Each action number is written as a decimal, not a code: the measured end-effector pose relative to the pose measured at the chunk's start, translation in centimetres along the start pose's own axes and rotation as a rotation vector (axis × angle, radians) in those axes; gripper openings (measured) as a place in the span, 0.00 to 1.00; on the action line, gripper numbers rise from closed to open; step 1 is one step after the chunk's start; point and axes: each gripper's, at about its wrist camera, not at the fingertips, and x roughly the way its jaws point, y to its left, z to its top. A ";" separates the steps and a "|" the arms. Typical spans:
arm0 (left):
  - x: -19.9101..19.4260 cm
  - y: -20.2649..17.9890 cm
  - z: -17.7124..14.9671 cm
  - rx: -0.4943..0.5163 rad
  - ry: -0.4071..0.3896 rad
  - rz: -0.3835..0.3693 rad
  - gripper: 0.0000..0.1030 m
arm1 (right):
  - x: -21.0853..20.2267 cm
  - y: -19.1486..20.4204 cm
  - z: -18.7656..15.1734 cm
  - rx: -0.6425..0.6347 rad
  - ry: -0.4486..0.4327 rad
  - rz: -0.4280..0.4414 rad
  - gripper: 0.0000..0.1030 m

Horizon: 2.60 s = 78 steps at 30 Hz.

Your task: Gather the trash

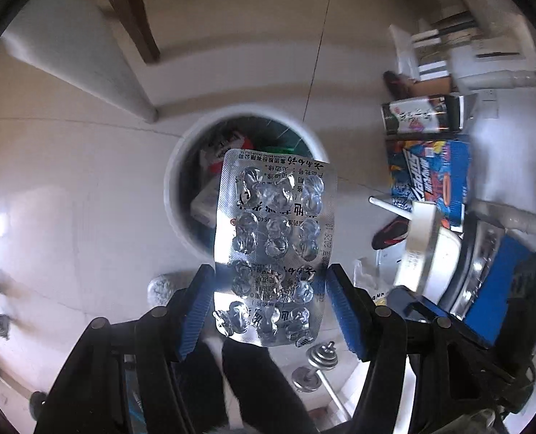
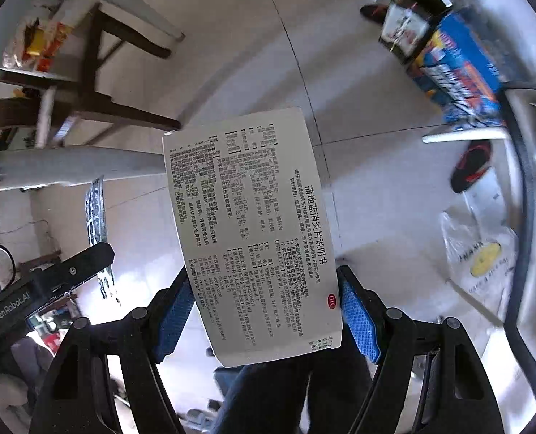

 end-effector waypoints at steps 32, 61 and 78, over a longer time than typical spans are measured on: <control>-18.7 -4.9 -12.7 0.164 -0.245 0.298 1.00 | -13.0 5.8 -5.7 -0.156 -0.138 -0.216 1.00; -49.3 -13.2 -31.1 0.227 -0.490 -0.074 1.00 | -55.3 13.4 -23.7 -0.313 -0.315 0.119 1.00; -50.4 -14.4 -33.6 0.261 -0.489 -0.085 1.00 | -56.5 13.8 -25.4 -0.374 -0.274 0.143 1.00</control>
